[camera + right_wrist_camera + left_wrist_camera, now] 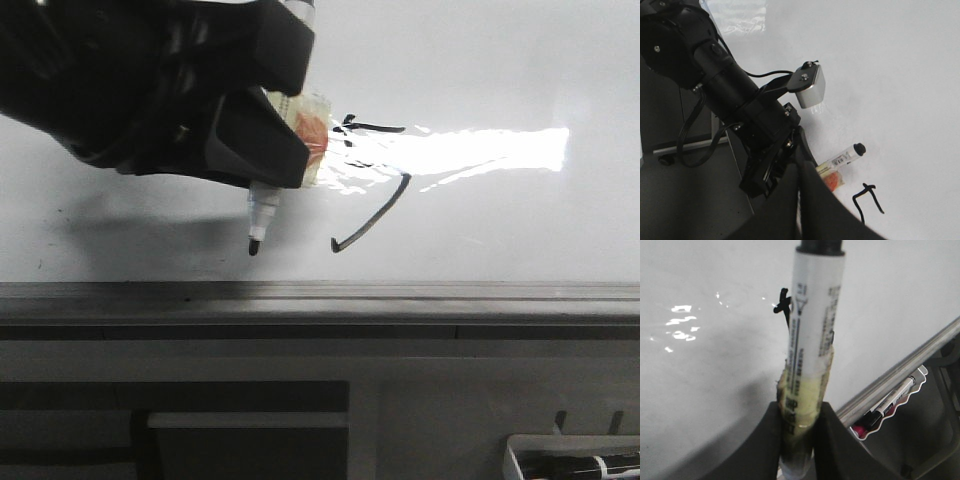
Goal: Write number 5 on whiteboard
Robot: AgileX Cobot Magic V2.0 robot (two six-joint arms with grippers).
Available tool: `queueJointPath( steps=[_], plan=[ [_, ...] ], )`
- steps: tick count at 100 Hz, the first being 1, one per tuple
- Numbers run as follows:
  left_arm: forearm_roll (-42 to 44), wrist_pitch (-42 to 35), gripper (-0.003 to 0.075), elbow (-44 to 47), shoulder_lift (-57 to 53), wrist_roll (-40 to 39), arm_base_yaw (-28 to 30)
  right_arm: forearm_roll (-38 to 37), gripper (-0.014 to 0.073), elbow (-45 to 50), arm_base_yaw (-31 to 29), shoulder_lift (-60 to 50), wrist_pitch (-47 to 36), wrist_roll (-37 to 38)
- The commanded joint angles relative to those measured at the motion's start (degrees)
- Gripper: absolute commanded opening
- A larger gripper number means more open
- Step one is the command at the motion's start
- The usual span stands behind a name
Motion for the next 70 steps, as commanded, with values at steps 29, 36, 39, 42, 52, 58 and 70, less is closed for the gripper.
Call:
queueJointPath(
  steps=[29,36,39,42,52,58,70],
  plan=[
    [-0.35,-5.99,-0.0021,-1.56,-2.46,-0.52,2.1,-3.26,-0.0041,-1.76,-0.31,-2.26,0.04,2.86],
    [-0.35,-5.99,-0.0021,-1.56,-2.77,-0.52,2.19,-3.77,-0.0041,-1.76,-0.31,-2.26,0.04,2.86],
    [-0.35,-5.85,-0.0021,-1.56,-2.76,-0.52,2.19,-4.09,-0.0041,-1.76,-0.31,-2.26,0.04,2.86],
    [-0.35,-5.58,-0.0021,-1.56,-2.76,-0.52,2.44,-4.37,-0.0041,-1.76,-0.31,-2.26,0.04,2.86],
    [-0.27,-4.25,-0.0021,-1.56,-2.35,-0.52,4.08,-5.11,-0.0041,-1.76,-0.31,-2.26,0.04,2.86],
    [-0.27,-4.27,-0.0021,-1.56,-2.37,-0.52,5.16,-5.15,-0.0041,-1.76,-0.31,-2.26,0.04,2.86],
    [-0.42,-4.5,-0.0021,-1.56,-2.37,-0.52,7.26,-5.24,-0.0041,-1.64,-0.31,-2.15,0.04,2.86]
  ],
)
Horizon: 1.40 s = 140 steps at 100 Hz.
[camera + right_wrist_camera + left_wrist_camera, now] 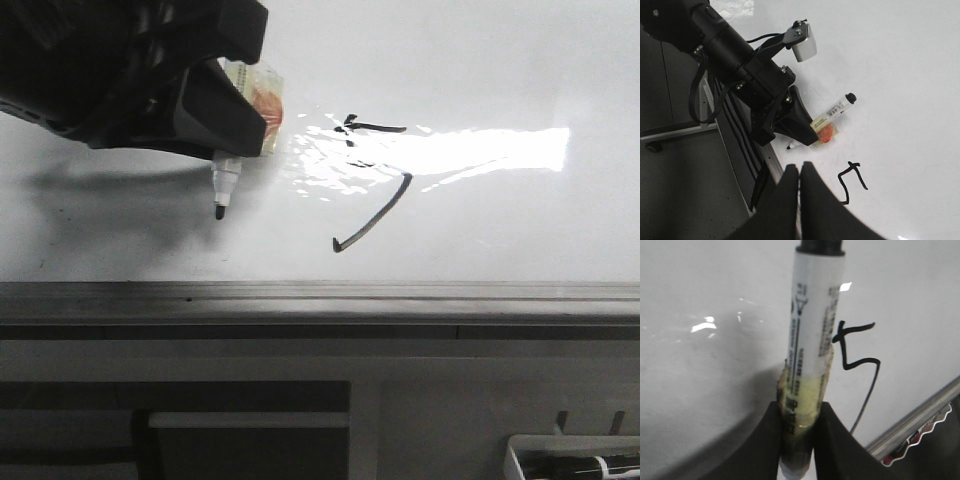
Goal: Write number 5 on whiteboard
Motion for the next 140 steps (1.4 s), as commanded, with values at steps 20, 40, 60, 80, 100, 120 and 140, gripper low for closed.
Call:
queueJointPath(
  steps=[20,40,60,80,100,120,140],
  plan=[
    [-0.56,-3.79,-0.0021,-1.56,-1.37,-0.39,2.02,-0.7,-0.0041,-0.33,-0.31,0.02,-4.42,0.27],
    [-0.56,-3.44,-0.0021,-1.56,0.92,-0.39,2.02,-0.7,-0.0041,1.89,-0.31,0.04,-6.32,0.74],
    [-0.77,-3.14,-0.002,-1.56,2.53,-0.39,2.02,-0.7,-0.0041,2.27,-0.31,0.04,-6.99,2.06],
    [-3.34,-3.22,0.0001,-1.56,3.01,-0.39,2.02,-0.7,-0.0041,2.27,-0.31,0.04,-6.99,2.14],
    [-3.57,-3.62,0.0276,-1.56,3.01,-0.39,2.02,-0.7,-0.0041,2.27,-0.31,0.04,-7.03,2.14],
    [-3.57,-4.1,0.0376,-1.56,3.01,-0.39,2.02,-0.7,-0.0041,2.27,-0.31,0.04,-7.41,2.14],
    [-3.57,-5.7,0.0443,-1.56,3.01,-0.39,2.02,-0.7,-0.0041,2.27,-0.31,0.04,-7.41,2.14]
  ],
)
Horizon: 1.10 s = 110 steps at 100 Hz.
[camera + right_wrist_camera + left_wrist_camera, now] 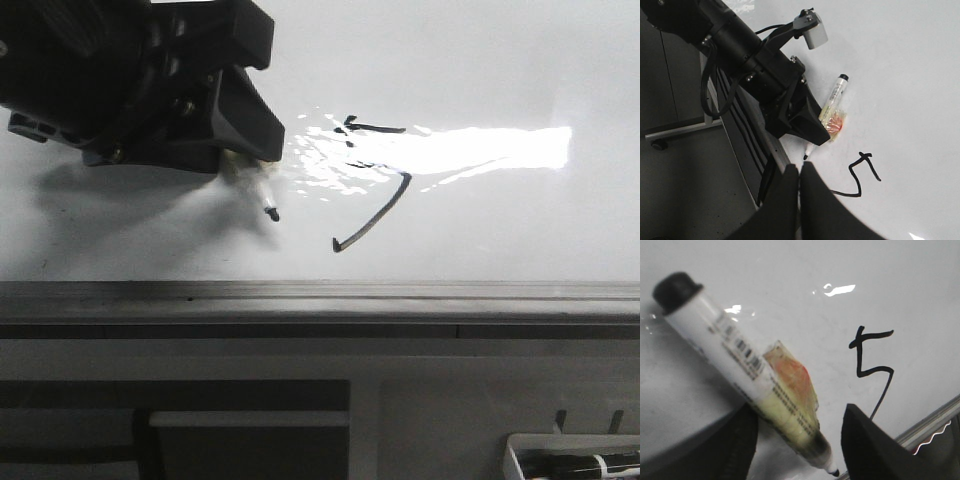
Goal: Write number 5 on whiteboard
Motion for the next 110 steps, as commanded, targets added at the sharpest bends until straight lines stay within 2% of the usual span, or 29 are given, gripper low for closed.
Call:
queueJointPath(
  steps=[1,10,17,37,42,53,63,77,85,110],
  plan=[
    [-0.15,-4.98,0.0457,-1.1,-0.14,-0.22,0.63,-0.59,-0.0041,-1.52,-0.31,0.04,-4.51,0.0],
    [-0.15,-6.23,0.0553,-1.22,-1.2,-0.22,0.63,-0.59,-0.0041,-1.52,-0.31,0.04,-4.64,0.0],
    [-0.15,-6.29,0.0591,-1.22,-2.95,-0.22,0.63,-0.59,-0.0041,-1.52,-0.31,0.04,-4.74,0.0],
    [-0.15,-4.06,0.0573,-1.22,-12.22,-0.22,0.63,-0.59,-0.0041,-1.52,-0.31,-2.68,-4.74,0.0],
    [0.65,-3.27,0.0536,-1.0,-15.47,-0.22,0.63,-1.08,-0.0041,-1.04,-0.31,-4.12,-4.94,0.0],
    [5.56,-1.29,0.0367,0.5,-23.42,0.34,0.63,-3.81,-0.0041,1.63,-0.31,-8.6,-5.08,1.46],
    [11.31,1.41,0.0197,3.59,-31.29,0.34,0.63,-11.95,-0.0041,5.9,-0.31,-14.01,-5.08,11.75],
    [13.95,3.69,-0.0023,9.79,-41.62,0.34,0.63,-26.37,-0.0041,13.91,-0.31,-23.77,-3.87,22.71],
    [14.0,3.83,-0.002,13.73,-46.32,0.34,0.63,-30.9,-0.0041,18.08,-0.31,-28.93,-3.51,25.85],
    [13.2,3.83,-0.002,21.22,-54.43,0.34,0.63,-31.11,-0.0041,23.86,-0.31,-39.15,-2.89,25.97]
  ],
)
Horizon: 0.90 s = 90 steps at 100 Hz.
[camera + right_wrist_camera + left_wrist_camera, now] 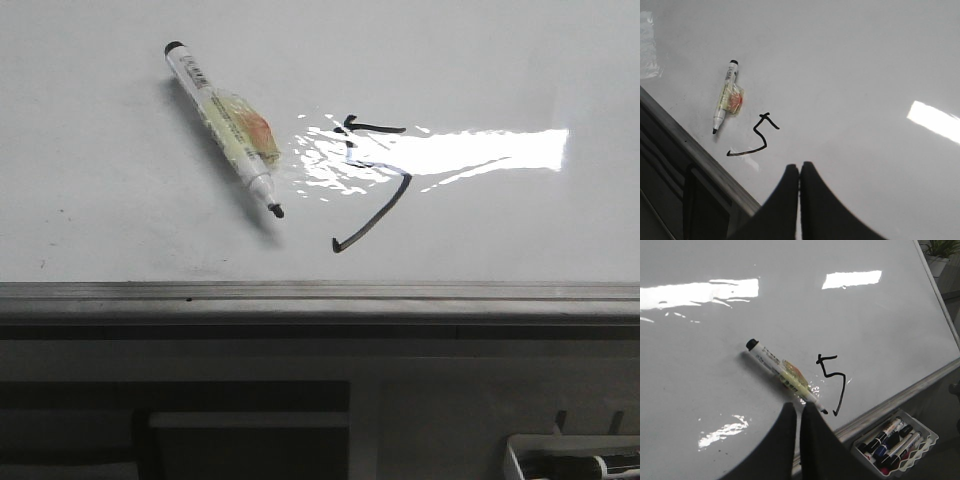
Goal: Write number 5 on whiteboard
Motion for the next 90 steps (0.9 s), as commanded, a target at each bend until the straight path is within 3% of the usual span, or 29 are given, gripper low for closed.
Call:
queueJointPath(
  steps=[1,56,68,77,90],
  plan=[
    [-0.38,-3.97,-0.002,0.18,-0.94,0.01,0.06,-2.3,-0.0041,-0.45,-0.31,-1.1,-3.5,0.33],
    [-0.38,-4.2,-0.002,4.2,-0.94,0.01,0.06,-2.3,-0.0041,-0.23,-0.31,-1.63,-3.41,0.33],
    [0.06,-7.88,-0.002,6.18,-2.15,0.1,0.6,-2.3,-0.0041,-0.23,-0.31,-1.63,-3.41,0.33],
    [3.62,-7.99,-0.002,8.1,-4.31,0.1,3.83,-2.3,-0.0041,-0.23,-0.31,-1.63,-3.41,0.33],
    [4.92,-7.99,-0.002,12.79,-10.49,0.1,14.11,-2.3,-0.0041,-0.23,-0.31,-1.63,-3.41,0.33]
  ],
)
